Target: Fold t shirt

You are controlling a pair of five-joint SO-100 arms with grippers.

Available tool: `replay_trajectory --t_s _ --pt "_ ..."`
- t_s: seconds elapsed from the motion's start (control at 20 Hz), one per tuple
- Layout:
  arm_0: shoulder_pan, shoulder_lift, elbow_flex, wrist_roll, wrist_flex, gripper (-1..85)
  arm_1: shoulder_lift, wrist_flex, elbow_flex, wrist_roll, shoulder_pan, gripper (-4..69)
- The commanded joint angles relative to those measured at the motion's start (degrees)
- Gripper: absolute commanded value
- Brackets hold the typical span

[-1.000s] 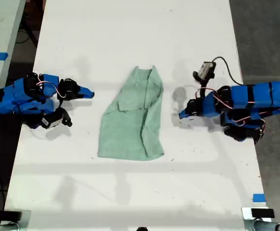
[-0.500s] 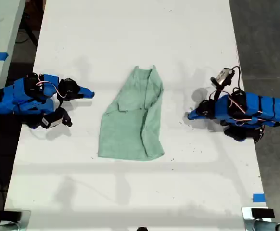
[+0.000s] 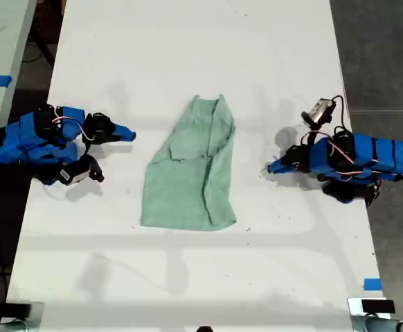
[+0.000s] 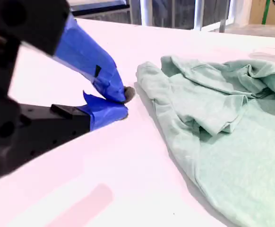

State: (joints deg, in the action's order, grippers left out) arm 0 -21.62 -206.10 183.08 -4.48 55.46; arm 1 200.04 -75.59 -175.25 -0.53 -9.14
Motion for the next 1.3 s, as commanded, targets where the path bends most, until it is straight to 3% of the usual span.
replay_trajectory --t_s 0.0,0.15,0.75,1.25 --pt "1.05 -0.44 -0.09 0.79 0.00 -0.2 0.70 0.79 -3.08 -0.09 0.35 2.4" --pt "1.05 -0.44 -0.09 0.79 0.00 -0.2 0.70 0.09 -3.08 4.31 -0.53 1.9" --pt "1.05 -0.44 -0.09 0.79 0.00 -0.2 0.70 -0.53 -2.64 2.11 -1.58 3.2" --pt "1.05 -0.44 -0.09 0.88 0.00 -0.2 0.70 -0.70 -2.81 7.21 -0.62 3.4"
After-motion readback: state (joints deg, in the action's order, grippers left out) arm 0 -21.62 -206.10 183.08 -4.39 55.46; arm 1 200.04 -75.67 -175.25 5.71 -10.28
